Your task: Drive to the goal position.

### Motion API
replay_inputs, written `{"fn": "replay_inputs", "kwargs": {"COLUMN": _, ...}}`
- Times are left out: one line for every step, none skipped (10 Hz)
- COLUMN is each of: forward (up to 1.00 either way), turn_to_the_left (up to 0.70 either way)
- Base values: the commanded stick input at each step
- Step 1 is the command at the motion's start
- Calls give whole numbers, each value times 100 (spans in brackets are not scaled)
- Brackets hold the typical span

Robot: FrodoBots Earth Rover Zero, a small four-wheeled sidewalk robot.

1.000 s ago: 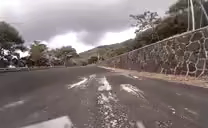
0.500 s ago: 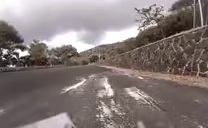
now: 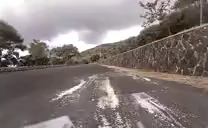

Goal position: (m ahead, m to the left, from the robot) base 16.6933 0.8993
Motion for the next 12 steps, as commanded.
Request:
{"fn": "replay_inputs", "kwargs": {"forward": 100, "turn_to_the_left": 0}}
{"fn": "replay_inputs", "kwargs": {"forward": 100, "turn_to_the_left": 12}}
{"fn": "replay_inputs", "kwargs": {"forward": 100, "turn_to_the_left": 38}}
{"fn": "replay_inputs", "kwargs": {"forward": 100, "turn_to_the_left": 32}}
{"fn": "replay_inputs", "kwargs": {"forward": 100, "turn_to_the_left": 25}}
{"fn": "replay_inputs", "kwargs": {"forward": 100, "turn_to_the_left": 0}}
{"fn": "replay_inputs", "kwargs": {"forward": 100, "turn_to_the_left": 0}}
{"fn": "replay_inputs", "kwargs": {"forward": 100, "turn_to_the_left": 0}}
{"fn": "replay_inputs", "kwargs": {"forward": 100, "turn_to_the_left": 0}}
{"fn": "replay_inputs", "kwargs": {"forward": 100, "turn_to_the_left": 0}}
{"fn": "replay_inputs", "kwargs": {"forward": 100, "turn_to_the_left": 0}}
{"fn": "replay_inputs", "kwargs": {"forward": 100, "turn_to_the_left": 0}}
